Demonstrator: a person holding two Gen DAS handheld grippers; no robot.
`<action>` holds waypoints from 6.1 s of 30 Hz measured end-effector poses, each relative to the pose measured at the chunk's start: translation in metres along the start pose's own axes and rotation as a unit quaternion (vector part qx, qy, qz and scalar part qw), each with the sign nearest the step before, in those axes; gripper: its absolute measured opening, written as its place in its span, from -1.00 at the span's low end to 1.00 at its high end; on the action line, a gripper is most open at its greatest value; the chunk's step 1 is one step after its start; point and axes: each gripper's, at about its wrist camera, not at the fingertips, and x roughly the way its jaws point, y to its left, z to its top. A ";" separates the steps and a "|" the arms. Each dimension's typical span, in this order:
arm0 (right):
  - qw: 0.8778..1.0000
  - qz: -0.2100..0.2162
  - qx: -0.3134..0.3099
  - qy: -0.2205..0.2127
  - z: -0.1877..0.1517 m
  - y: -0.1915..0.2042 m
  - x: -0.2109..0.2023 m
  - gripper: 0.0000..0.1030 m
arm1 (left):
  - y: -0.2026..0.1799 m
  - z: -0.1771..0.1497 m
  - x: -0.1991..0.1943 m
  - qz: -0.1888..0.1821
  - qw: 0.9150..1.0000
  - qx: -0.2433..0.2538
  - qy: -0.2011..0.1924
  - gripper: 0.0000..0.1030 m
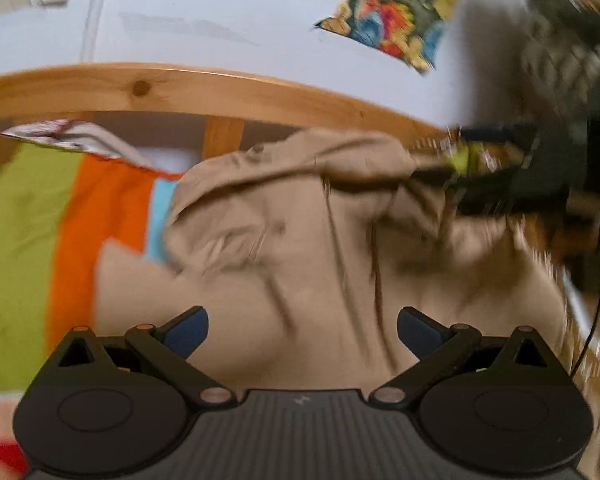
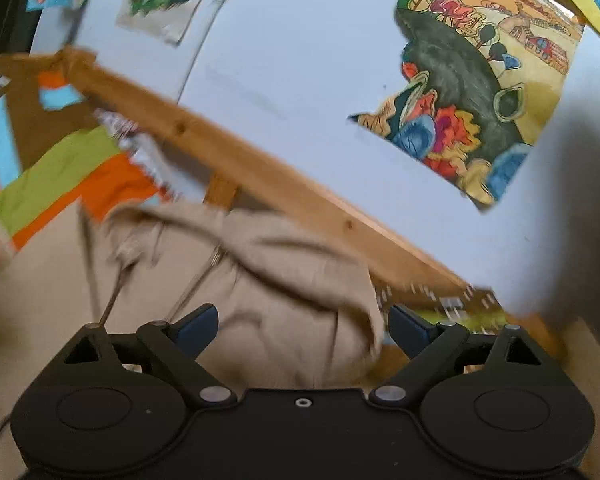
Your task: Fold large clothes
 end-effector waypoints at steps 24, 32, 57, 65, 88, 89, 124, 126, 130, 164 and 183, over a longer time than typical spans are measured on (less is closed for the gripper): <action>0.998 0.043 0.008 -0.037 -0.076 0.054 0.025 -0.83 | 0.008 0.085 0.039 -0.010 0.993 0.100 -0.064 0.81; 0.997 0.045 0.038 -0.043 -0.101 0.060 0.018 -0.83 | -0.048 0.101 0.099 0.039 0.941 0.337 -0.016 0.85; 0.935 0.220 0.252 -0.120 -0.067 0.024 -0.017 -0.57 | -0.091 0.084 0.068 0.108 0.923 0.368 -0.032 -0.78; 0.938 0.201 0.282 -0.028 -0.064 0.048 0.022 -0.55 | -0.082 0.075 -0.008 0.067 0.927 0.360 -0.081 -0.80; 0.895 0.168 0.399 0.107 -0.154 -0.030 -0.083 0.01 | -0.090 -0.159 -0.025 0.063 0.897 0.436 0.033 -0.79; 0.891 0.166 0.410 0.105 -0.158 -0.033 -0.086 0.04 | -0.088 -0.159 -0.023 0.065 0.897 0.435 0.040 -0.78; 0.986 0.065 0.149 0.021 -0.105 0.052 -0.045 -0.42 | -0.010 -0.091 0.011 0.099 0.991 0.064 0.061 0.05; 0.990 0.045 0.114 0.071 -0.116 0.064 -0.020 -0.44 | -0.009 -0.095 0.008 0.102 0.991 0.061 0.064 0.07; 0.986 0.046 0.145 0.074 -0.123 0.056 -0.020 -0.40 | -0.011 -0.099 -0.025 0.080 0.995 0.045 0.042 0.39; 0.969 0.127 -0.105 0.182 -0.229 0.227 -0.259 0.98 | -0.076 -0.267 -0.211 0.063 0.965 0.239 0.086 0.98; 0.992 0.081 -0.020 0.099 -0.208 0.224 -0.237 0.97 | -0.073 -0.274 -0.213 -0.007 0.965 0.255 0.067 0.98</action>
